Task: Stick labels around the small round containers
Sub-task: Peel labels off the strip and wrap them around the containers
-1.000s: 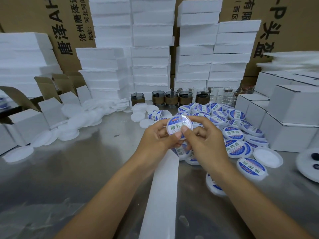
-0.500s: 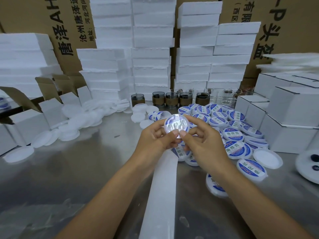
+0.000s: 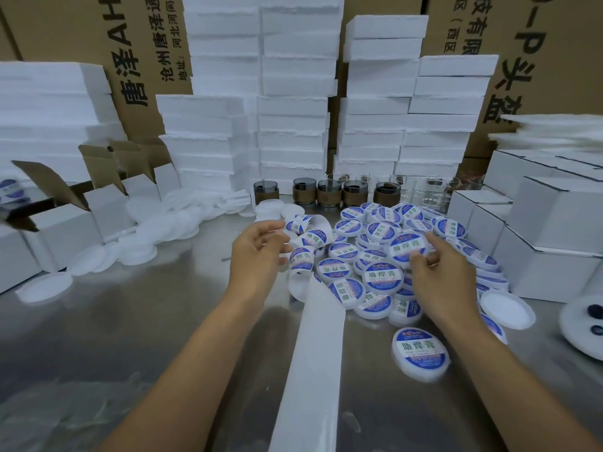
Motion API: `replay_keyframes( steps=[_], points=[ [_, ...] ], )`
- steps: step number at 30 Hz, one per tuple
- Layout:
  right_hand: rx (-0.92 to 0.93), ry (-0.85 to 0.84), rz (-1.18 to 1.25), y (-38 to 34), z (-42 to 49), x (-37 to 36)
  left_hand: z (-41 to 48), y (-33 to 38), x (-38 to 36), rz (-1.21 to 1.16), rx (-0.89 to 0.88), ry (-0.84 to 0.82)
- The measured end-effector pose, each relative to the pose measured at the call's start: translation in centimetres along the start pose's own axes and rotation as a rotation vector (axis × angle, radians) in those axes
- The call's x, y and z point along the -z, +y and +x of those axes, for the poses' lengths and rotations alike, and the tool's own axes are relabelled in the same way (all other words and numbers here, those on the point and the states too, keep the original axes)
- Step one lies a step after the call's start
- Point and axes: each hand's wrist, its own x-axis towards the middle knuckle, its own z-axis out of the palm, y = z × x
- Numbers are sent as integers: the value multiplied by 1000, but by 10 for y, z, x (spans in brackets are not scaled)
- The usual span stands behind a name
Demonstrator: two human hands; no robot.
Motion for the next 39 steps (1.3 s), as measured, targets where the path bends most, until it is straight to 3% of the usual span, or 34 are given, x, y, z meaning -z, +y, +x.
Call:
replay_keyframes(
  steps=[6,14,18,23,27,32,39],
  points=[
    [-65,18,-279,4,-4,0,19,-24,14,240,6,135],
    [223,77,-612,-10,-11,0,47,-41,17,468,10,208],
    [292,39,-727,-15,-10,-2,71,-43,13,706,0,149],
    [318,-2,-838,-14,-8,-2,98,-51,-3,1084,55,-52],
    [330,2,-838,-13,-8,-2,108,-55,-11,1245,117,-85],
    [353,-5,-842,-13,-8,-4,109,-56,-9,1164,147,-56],
    [394,-2,-801,-16,-12,-5,90,-44,3,545,121,50]
  ],
)
